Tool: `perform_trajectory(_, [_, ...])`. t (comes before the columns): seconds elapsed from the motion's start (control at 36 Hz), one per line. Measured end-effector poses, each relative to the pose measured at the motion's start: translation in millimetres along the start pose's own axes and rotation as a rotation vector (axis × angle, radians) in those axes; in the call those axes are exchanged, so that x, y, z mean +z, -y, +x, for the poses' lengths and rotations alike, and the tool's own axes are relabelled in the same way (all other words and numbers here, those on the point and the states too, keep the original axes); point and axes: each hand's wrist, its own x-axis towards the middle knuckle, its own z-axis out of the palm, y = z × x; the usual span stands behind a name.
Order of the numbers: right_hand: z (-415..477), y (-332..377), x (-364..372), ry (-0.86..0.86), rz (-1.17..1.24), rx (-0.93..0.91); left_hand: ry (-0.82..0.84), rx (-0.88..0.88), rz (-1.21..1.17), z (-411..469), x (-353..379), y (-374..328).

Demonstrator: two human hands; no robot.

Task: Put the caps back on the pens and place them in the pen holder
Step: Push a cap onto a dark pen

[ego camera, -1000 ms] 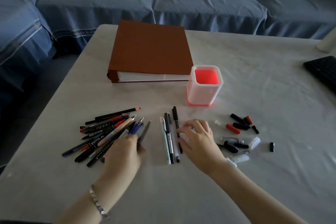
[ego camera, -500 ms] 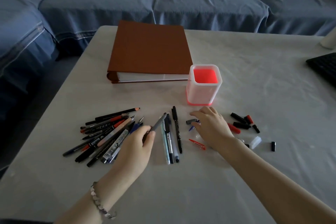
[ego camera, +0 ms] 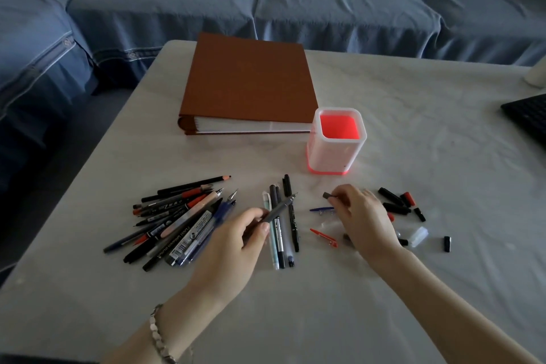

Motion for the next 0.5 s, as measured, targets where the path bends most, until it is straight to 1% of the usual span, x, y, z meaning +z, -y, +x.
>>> perform_trajectory(0.06, [-6,6,-9,-0.037,0.203,0.055,-0.008,0.011,-0.01,0,-1,-3])
perform_trajectory(0.11, [-11,13,-18,-0.026,0.369,0.072,-0.007,0.041,-0.014,1,-1,-6])
perform_trajectory(0.25, [-23,31,-37,0.049,0.581,0.048,0.03,0.122,0.013,0,-2,-12])
perform_trajectory(0.39, [-31,39,-48,0.07,0.566,-0.037,0.021,0.173,0.052,-2,-3,-17])
perform_trajectory(0.5, [-34,41,-52,0.073,0.539,-0.06,0.027,0.196,0.074,-3,-4,-20])
